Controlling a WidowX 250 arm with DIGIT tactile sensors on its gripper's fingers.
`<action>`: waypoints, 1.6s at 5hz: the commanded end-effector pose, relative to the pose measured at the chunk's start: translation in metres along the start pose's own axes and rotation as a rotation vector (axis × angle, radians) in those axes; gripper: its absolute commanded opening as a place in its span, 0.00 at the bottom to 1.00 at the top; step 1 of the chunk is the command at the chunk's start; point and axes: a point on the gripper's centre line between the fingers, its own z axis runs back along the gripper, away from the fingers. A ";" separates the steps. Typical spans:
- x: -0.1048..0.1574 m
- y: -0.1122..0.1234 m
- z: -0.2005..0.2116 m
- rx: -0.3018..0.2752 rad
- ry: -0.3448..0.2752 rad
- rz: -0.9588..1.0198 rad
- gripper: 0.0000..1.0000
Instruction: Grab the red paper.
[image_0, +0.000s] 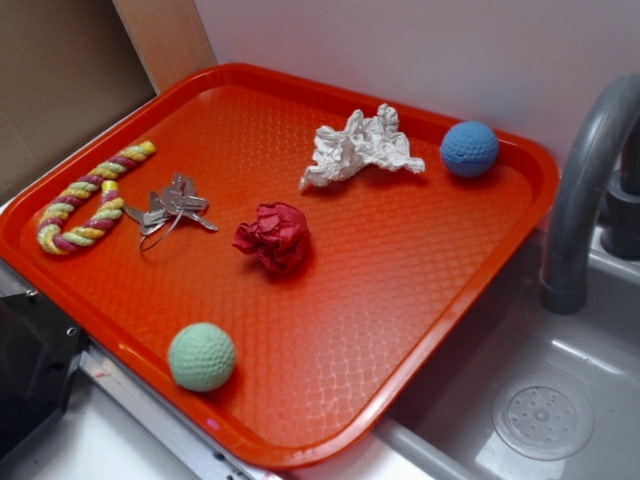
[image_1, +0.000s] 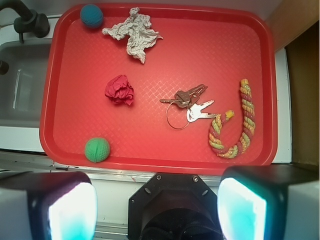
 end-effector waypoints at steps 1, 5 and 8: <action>0.000 0.000 0.000 0.000 0.000 0.000 1.00; 0.061 -0.047 -0.115 -0.191 -0.062 0.230 1.00; 0.083 -0.084 -0.205 -0.046 0.005 0.100 1.00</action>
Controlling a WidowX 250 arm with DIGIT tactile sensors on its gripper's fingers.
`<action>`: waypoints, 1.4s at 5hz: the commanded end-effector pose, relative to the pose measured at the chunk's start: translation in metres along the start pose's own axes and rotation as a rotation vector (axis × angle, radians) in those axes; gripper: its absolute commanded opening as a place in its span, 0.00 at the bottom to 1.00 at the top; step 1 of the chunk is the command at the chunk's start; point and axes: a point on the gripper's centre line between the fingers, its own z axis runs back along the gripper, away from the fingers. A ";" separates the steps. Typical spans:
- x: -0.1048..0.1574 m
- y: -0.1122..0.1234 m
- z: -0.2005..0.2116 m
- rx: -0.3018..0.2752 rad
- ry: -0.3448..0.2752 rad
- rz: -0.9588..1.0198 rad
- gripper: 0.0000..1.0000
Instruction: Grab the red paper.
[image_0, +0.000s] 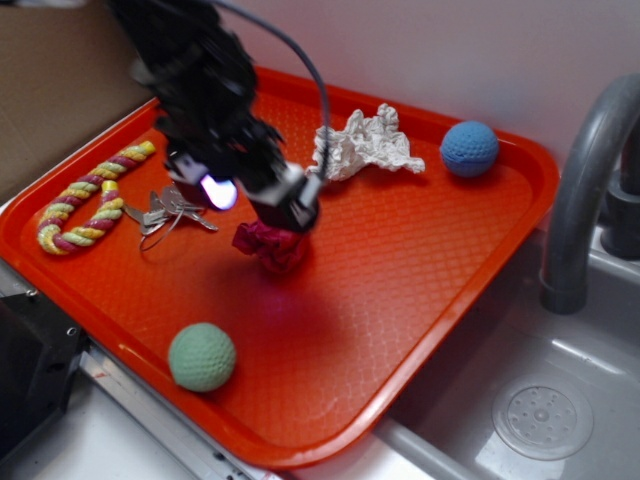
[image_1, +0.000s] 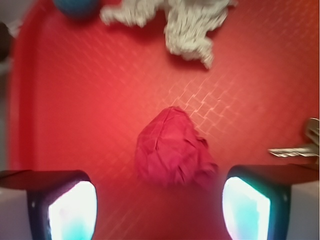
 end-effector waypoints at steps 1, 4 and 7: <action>0.003 -0.011 -0.038 0.079 0.012 -0.055 1.00; 0.013 0.003 -0.042 0.088 -0.011 -0.007 0.00; 0.026 0.034 0.062 0.087 -0.050 -0.209 0.00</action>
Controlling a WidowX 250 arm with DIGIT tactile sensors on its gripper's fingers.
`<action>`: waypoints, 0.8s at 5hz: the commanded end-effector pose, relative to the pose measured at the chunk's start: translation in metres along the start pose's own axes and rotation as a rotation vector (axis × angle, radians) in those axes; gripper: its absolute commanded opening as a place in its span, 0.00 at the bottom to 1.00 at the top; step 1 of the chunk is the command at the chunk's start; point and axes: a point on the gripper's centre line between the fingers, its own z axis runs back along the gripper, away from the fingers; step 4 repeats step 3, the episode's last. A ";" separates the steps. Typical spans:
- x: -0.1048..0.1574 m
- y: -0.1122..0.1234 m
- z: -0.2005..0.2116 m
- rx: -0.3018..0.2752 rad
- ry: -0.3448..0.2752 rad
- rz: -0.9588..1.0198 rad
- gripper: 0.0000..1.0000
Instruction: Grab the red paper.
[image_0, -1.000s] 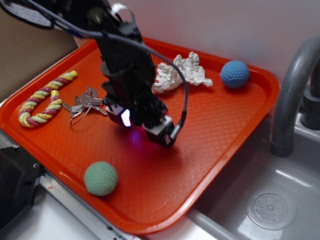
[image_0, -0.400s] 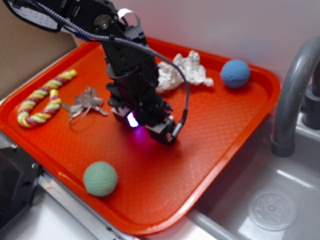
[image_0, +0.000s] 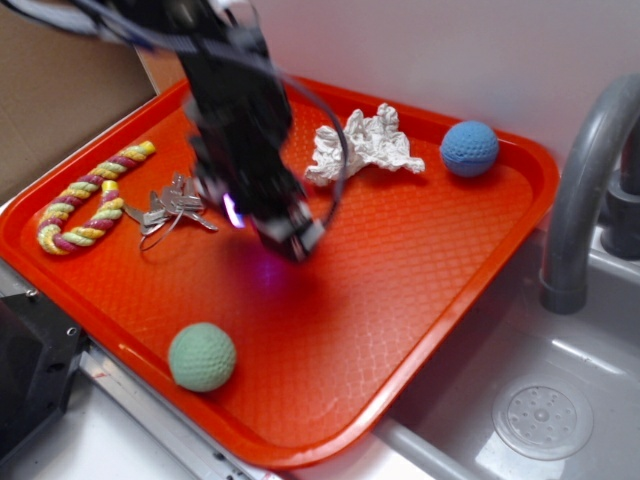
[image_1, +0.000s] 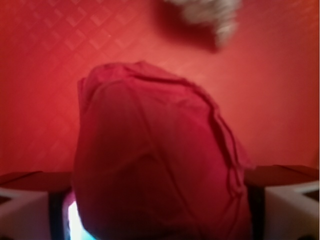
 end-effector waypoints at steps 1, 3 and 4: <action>-0.004 0.040 0.093 -0.068 -0.114 -0.023 0.00; -0.013 0.038 0.123 -0.156 -0.131 0.003 0.00; -0.013 0.038 0.123 -0.156 -0.131 0.003 0.00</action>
